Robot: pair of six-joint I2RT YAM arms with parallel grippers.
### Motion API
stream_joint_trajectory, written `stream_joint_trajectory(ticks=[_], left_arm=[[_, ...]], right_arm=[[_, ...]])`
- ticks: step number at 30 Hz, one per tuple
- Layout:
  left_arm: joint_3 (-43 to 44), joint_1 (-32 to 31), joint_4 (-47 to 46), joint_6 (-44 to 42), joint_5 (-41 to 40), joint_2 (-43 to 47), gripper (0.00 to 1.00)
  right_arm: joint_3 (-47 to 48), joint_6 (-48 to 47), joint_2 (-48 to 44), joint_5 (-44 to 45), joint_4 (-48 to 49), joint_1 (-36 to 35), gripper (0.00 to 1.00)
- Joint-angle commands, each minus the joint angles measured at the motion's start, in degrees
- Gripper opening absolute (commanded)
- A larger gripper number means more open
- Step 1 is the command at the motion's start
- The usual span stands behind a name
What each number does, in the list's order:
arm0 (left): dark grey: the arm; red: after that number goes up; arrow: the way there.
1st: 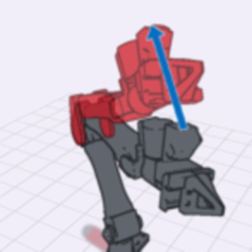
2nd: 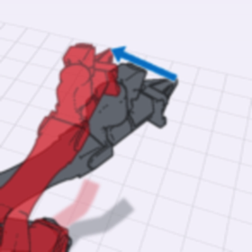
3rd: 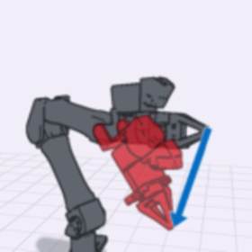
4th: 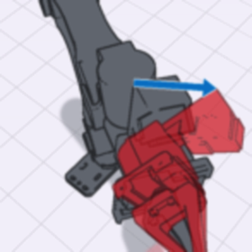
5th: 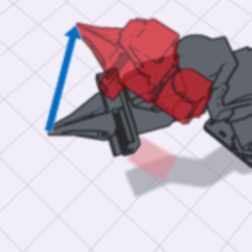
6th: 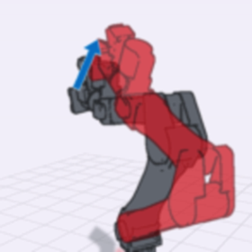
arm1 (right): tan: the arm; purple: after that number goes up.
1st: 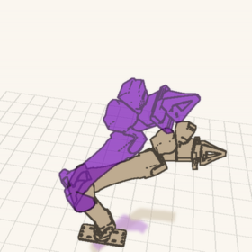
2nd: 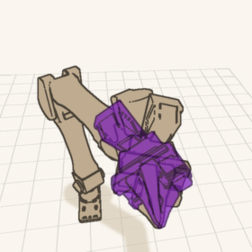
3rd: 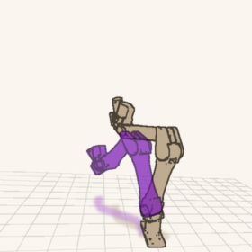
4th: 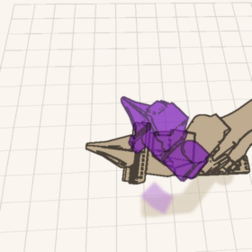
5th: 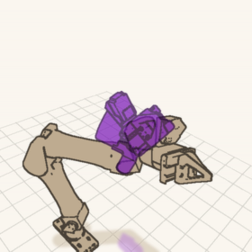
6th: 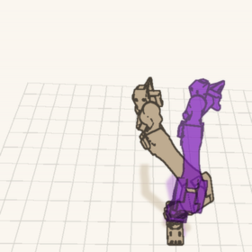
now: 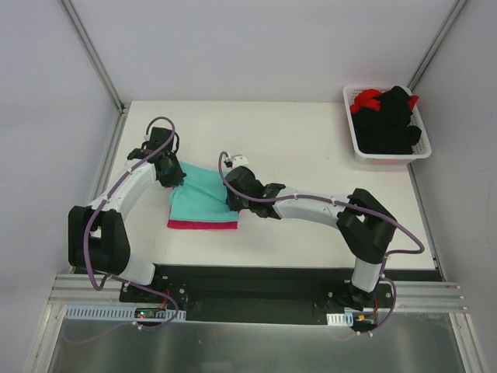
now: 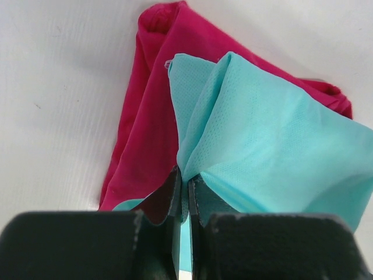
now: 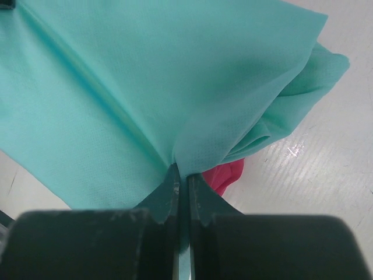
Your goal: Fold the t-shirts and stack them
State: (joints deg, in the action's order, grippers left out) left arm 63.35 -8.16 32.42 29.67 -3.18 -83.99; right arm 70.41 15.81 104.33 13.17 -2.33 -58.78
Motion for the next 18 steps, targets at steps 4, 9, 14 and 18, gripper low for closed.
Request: stream_joint_trajectory(ticks=[4,9,14,18], left_arm=[[-6.0,0.8,-4.0,2.5,-0.5,2.4,0.0],[-8.0,0.8,-4.8,3.5,-2.0,1.5,0.0],[-8.8,1.1,-5.3,4.0,-3.8,0.4,0.0],[-8.2,1.5,-5.2,4.1,-4.5,-0.1,0.0]], right_arm=[[0.2,0.3,0.7,-1.0,-1.3,0.2,0.0],[-0.5,0.4,1.0,-1.5,-1.1,0.2,0.0],[-1.5,1.2,1.6,-2.1,-0.8,0.1,0.0],[-1.6,1.9,2.1,-3.1,-0.8,-0.4,0.0]])
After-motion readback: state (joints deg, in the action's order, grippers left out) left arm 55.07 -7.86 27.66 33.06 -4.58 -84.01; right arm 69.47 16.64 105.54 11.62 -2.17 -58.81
